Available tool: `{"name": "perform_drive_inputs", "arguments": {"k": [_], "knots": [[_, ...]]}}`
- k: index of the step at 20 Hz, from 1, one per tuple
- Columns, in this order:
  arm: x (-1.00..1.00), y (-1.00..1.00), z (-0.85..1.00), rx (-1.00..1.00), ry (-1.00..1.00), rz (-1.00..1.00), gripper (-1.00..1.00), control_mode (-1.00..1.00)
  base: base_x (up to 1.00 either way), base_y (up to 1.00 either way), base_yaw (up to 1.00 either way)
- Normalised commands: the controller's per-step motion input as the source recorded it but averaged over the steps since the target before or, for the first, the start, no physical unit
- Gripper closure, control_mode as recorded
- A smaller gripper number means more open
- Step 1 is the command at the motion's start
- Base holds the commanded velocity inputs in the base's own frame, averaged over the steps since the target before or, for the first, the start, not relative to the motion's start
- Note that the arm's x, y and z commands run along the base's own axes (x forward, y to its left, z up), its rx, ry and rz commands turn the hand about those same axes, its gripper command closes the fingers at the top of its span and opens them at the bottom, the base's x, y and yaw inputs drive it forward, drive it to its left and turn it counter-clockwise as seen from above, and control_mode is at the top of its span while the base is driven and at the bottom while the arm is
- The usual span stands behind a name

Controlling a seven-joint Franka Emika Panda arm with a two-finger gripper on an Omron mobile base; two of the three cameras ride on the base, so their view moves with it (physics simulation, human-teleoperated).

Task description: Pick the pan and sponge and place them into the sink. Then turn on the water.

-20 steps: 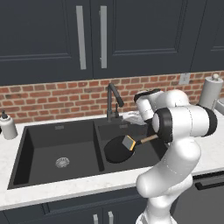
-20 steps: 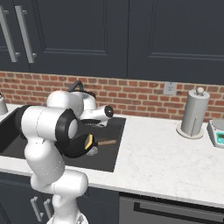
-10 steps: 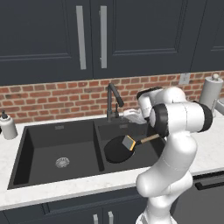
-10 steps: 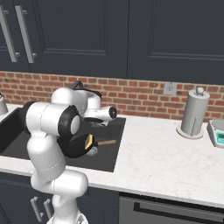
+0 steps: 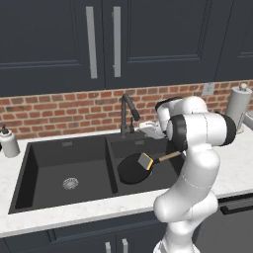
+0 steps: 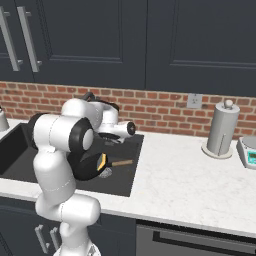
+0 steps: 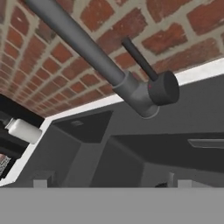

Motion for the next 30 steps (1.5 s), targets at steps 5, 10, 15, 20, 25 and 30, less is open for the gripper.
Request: {"name": "perform_drive_inputs", "arguments": {"k": [5, 10, 15, 20, 25, 30], "knots": [[0.21, 0.00, 0.00, 0.03, 0.00, 0.00, -1.00, -1.00, 0.00, 0.00, 0.00], [0.23, 0.01, 0.01, 0.03, 0.00, 0.00, -1.00, -1.00, 0.00, 0.00, 0.00], [0.18, 0.10, 0.00, 0.02, 0.00, 0.00, -1.00, -1.00, 0.00, 0.00, 0.00], [0.15, 0.09, 0.00, 0.00, 0.00, 0.00, -1.00, -1.00, 0.00, 0.00, 0.00], [0.21, 0.11, 0.00, 0.00, 0.00, 0.00, -1.00, -1.00, 0.00, 0.00, 0.00], [0.24, 0.10, 0.00, 0.00, 0.00, 0.00, -1.00, -1.00, 0.00, 0.00, 0.00]]}}
